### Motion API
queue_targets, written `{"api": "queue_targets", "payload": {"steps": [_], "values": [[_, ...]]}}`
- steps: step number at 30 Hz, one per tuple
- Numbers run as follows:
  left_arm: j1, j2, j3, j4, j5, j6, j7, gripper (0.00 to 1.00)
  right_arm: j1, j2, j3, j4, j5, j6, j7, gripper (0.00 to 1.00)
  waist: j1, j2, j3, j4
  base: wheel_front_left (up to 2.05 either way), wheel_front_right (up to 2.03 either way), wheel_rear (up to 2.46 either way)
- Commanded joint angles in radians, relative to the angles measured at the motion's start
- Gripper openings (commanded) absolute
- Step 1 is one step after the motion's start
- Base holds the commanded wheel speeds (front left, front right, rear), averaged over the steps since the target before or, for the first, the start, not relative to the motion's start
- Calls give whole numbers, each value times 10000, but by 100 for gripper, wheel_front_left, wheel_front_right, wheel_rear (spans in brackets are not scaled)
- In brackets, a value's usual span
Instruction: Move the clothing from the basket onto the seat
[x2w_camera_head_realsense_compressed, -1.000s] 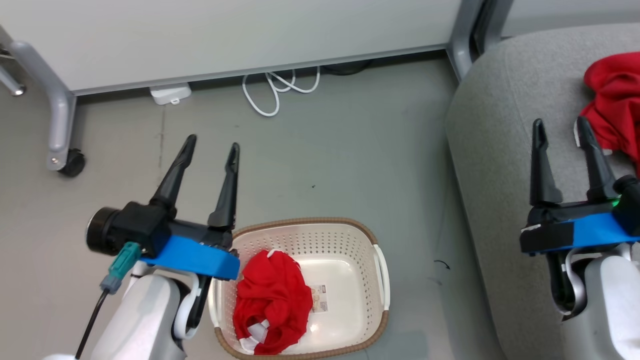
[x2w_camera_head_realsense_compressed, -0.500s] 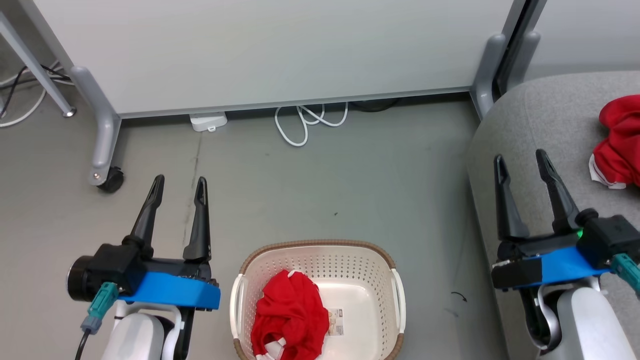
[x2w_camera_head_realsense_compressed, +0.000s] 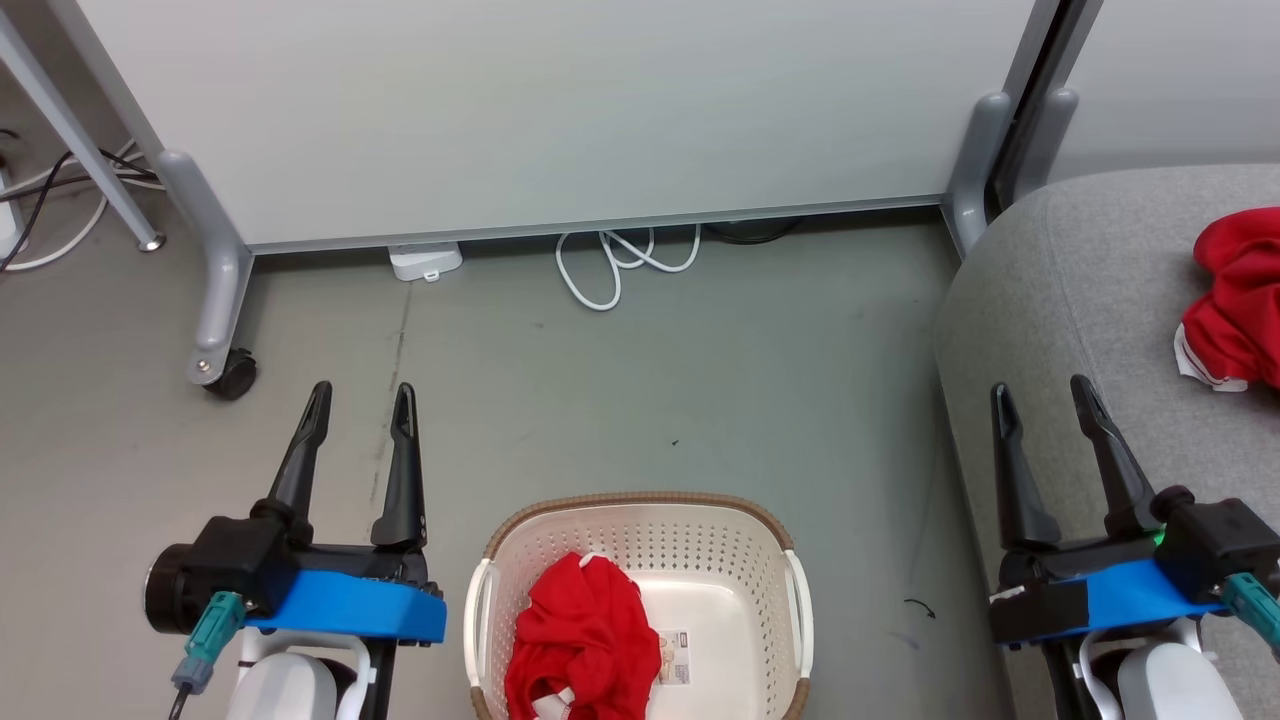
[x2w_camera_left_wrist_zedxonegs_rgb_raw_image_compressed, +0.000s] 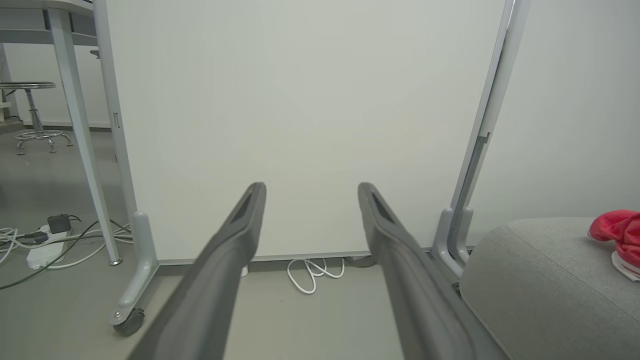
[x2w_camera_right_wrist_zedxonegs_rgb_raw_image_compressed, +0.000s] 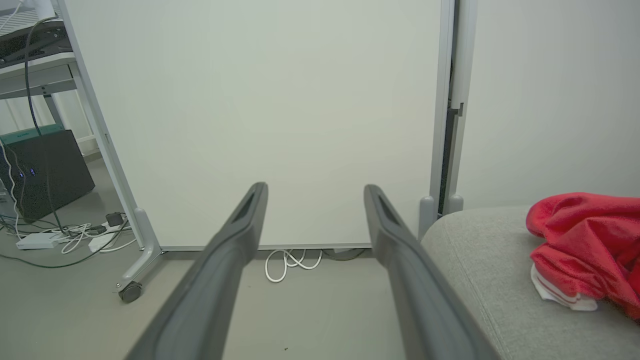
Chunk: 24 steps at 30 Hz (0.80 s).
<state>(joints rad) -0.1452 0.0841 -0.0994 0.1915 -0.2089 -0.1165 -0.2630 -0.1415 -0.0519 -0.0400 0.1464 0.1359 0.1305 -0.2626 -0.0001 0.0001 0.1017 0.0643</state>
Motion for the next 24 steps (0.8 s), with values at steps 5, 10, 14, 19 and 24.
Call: {"api": "queue_targets", "payload": {"steps": [5, 10, 14, 19, 24], "values": [[124, -79, 137, 57, 115, -91, -26, 100, 271, 20, -2, 34, 131, 5, -35, 100, 1, -1, -56, -1, 0, 0, 0], [122, -125, 220, 78, 179, -135, -26, 100, 291, 20, 13, 35, 166, 5, -34, 100, 1, -1, -78, 3, 0, 0, 0], [143, -146, 270, 83, 233, -152, -26, 100, 285, 21, 20, 33, 190, 5, -34, 100, 1, -1, -96, 0, 0, 0, 0], [138, -172, 298, 107, 263, -158, -26, 100, 282, 20, 47, 66, 198, 5, -34, 100, 1, -1, -126, -9, 0, 0, 0], [132, -188, 251, 120, 250, -161, -26, 100, 240, 20, 54, 108, 208, 5, -34, 100, 1, -1, -156, -28, 0, 0, 0]]}}
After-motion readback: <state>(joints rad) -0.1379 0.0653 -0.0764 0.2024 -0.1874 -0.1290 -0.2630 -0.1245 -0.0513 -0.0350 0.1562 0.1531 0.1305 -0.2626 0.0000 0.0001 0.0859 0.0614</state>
